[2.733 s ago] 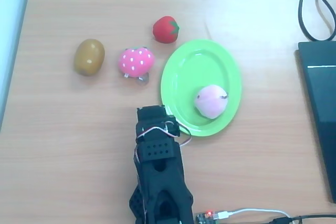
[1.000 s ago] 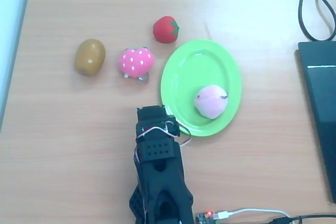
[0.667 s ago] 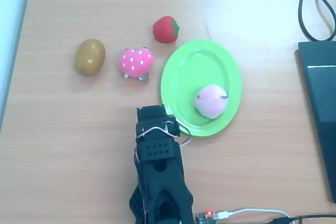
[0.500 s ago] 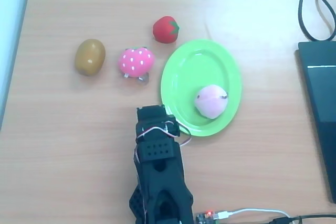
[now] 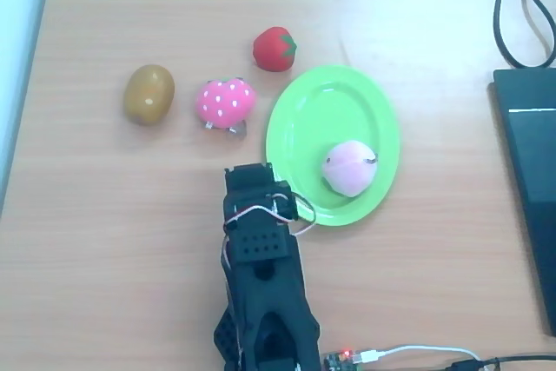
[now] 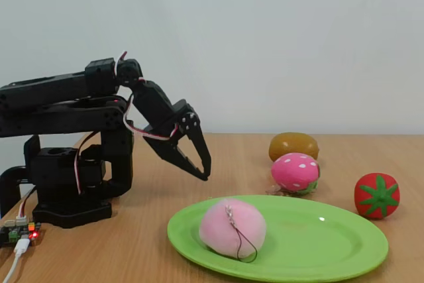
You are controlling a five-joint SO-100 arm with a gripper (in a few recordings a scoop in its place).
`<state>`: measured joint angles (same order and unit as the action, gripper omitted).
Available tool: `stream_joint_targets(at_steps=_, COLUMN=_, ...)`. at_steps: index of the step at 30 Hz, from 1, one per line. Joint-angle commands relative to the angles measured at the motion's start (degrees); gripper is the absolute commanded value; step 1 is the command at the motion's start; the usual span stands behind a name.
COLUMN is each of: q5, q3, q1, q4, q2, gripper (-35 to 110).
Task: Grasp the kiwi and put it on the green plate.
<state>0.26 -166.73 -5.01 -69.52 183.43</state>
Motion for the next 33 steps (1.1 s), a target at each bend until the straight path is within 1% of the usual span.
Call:
stream_joint_targets(at_steps=1, q5=-0.35, q3=6.50, q1=-1.05, q4=-0.26, q2=-2.20, gripper=-8)
stream_joint_targets(at_steps=7, q5=-2.20, q3=17.67, q1=-0.53, q4=2.20, q2=-15.38, gripper=-8)
stream_joint_targets(at_steps=14, q5=-9.05, q3=28.04, q1=0.79, q4=10.02, q2=-31.38, gripper=-8)
stream_joint_targets(at_steps=20, q5=-14.68, q3=38.76, q1=-0.35, q4=12.74, q2=-44.82, gripper=-8)
stream_joint_targets(at_steps=26, q5=-27.07, q3=41.92, q1=-5.10, q4=14.77, q2=-49.39, gripper=-8)
stream_joint_targets(at_steps=30, q5=-30.85, q3=45.70, q1=-8.09, q4=14.50, q2=-54.40, gripper=-8)
stream_joint_targets(at_steps=32, q5=-36.39, q3=49.04, q1=-9.32, q4=13.89, q2=-57.48, gripper=-8)
stream_joint_targets(at_steps=33, q5=-41.66, q3=50.89, q1=-9.93, q4=12.48, q2=-58.97, gripper=-8)
